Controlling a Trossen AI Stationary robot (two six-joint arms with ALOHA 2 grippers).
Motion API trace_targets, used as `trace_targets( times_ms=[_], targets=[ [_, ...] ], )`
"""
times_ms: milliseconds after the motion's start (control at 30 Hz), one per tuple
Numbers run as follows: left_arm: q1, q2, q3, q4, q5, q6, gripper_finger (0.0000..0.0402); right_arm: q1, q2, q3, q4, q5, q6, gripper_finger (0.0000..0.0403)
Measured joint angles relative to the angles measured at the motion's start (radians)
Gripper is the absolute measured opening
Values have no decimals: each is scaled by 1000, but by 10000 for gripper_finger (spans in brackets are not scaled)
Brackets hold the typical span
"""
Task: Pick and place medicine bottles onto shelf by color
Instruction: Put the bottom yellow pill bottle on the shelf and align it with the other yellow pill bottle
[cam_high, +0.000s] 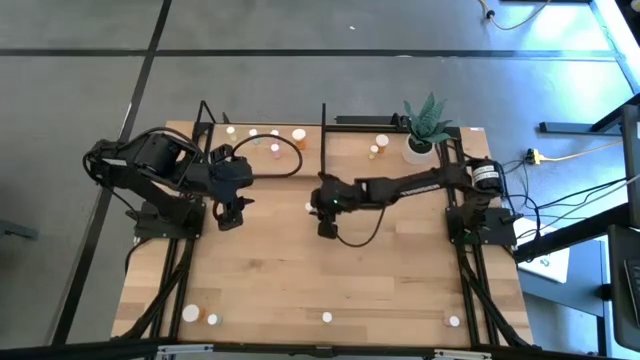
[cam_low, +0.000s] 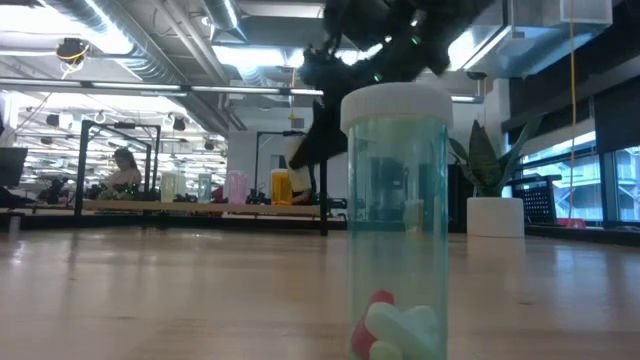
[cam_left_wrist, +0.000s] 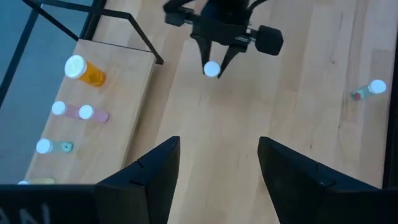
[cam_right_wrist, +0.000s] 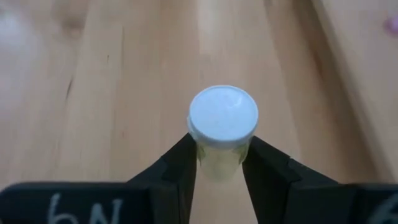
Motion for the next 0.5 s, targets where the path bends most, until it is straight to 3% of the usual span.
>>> trace_targets(
  times_ms=[300,500],
  targets=[
    [0,0,-92,50,2,55,209,-20,0,190,-101,-50,-75,119],
    [30,1,-196,194,4,182,209,-19,0,289,-145,-49,-132,119]
  ],
)
